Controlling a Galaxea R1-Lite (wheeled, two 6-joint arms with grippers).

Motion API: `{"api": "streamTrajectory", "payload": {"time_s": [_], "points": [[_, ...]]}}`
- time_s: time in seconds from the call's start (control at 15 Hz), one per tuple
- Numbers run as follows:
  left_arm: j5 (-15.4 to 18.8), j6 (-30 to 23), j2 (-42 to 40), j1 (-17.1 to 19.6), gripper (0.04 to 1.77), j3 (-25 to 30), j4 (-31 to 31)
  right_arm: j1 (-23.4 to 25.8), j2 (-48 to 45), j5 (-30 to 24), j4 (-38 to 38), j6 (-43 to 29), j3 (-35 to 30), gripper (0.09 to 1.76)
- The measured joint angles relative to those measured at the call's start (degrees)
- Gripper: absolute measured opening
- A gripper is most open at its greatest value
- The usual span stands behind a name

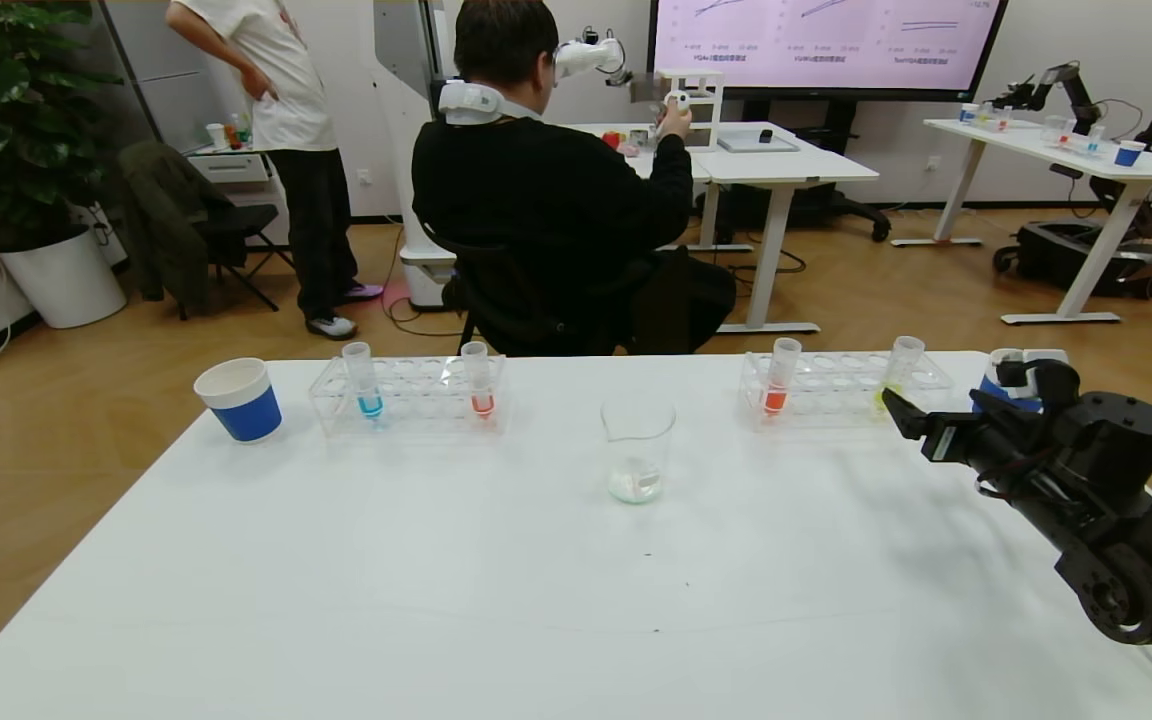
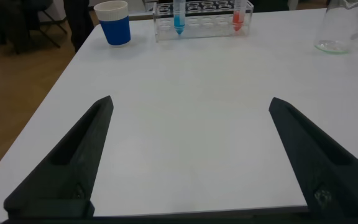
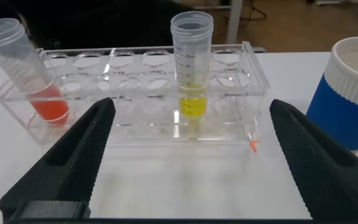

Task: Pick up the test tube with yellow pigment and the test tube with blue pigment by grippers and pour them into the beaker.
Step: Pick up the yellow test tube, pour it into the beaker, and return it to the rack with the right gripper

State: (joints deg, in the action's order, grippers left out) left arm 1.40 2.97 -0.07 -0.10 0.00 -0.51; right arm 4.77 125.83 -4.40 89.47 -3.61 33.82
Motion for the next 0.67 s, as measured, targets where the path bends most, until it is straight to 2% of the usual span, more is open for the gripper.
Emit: {"api": "streamTrajectory", "payload": {"time_s": [0.67], "points": [[0.0,0.0,0.0,0.0,1.75,0.0,0.0,0.0,8.4,-2.3,-2.0,0.2,17.0,1.74]]}}
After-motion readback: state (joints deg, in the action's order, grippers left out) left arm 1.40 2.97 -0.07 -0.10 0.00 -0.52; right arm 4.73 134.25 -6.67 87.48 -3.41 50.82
